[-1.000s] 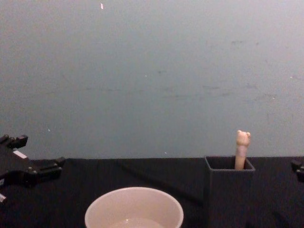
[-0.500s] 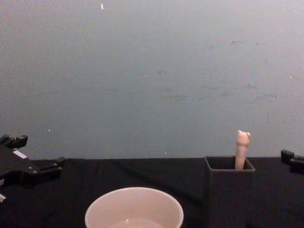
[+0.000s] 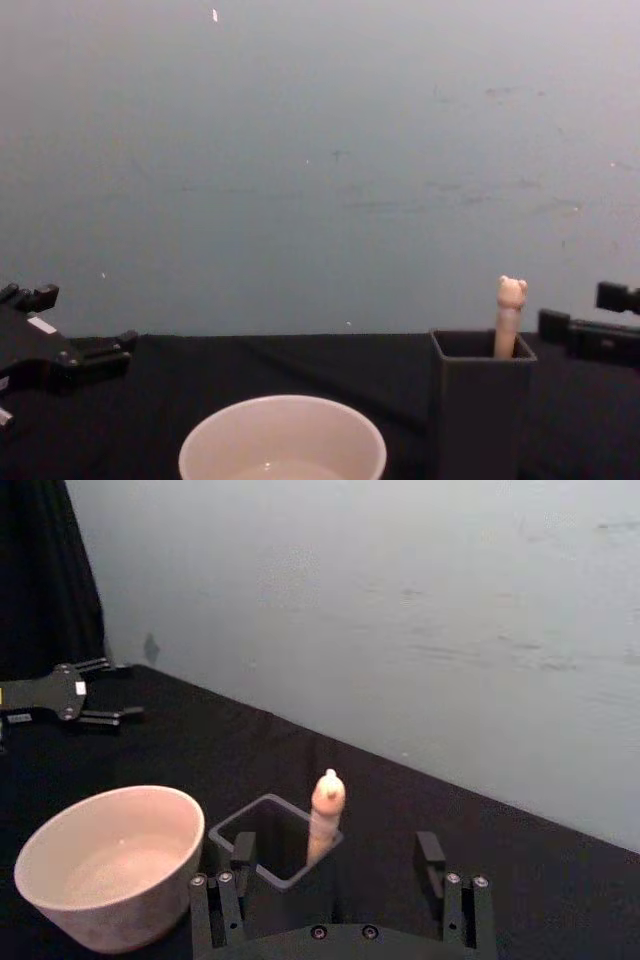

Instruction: Pick up the stirring spoon with one hand, stir inside the cup, then place it back in its original position.

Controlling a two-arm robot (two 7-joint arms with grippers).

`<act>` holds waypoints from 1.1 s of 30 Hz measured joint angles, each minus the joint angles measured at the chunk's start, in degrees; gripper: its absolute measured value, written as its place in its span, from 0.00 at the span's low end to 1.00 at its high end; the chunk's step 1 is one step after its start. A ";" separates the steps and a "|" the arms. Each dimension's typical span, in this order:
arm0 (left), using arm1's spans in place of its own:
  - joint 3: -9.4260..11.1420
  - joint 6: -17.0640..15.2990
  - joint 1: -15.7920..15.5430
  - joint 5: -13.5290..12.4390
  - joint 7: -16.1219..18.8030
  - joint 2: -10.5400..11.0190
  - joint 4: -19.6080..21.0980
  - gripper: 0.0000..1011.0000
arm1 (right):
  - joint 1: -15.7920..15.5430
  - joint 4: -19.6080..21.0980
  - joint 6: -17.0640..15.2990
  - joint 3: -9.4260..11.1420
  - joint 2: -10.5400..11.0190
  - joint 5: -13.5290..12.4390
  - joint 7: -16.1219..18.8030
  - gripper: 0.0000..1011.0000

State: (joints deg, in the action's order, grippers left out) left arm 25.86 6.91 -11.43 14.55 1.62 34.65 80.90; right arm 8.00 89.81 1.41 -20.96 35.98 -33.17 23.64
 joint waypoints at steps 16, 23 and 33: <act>0.00 0.00 0.00 0.00 0.00 0.00 0.00 0.99 | 6.20 -7.33 -2.76 -1.51 -7.26 1.73 2.00 0.99; 0.00 0.00 0.00 0.00 0.00 0.00 0.00 0.99 | 8.05 -9.78 -3.19 -1.72 -9.50 2.92 2.20 0.99; 0.00 0.00 0.00 0.00 0.00 0.00 0.00 0.99 | 8.39 -10.17 -3.28 -1.81 -9.90 3.53 2.10 0.99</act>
State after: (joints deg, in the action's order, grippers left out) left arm 25.86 6.91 -11.43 14.55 1.62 34.65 80.90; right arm 16.39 79.64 -1.87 -22.77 26.08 -29.64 25.74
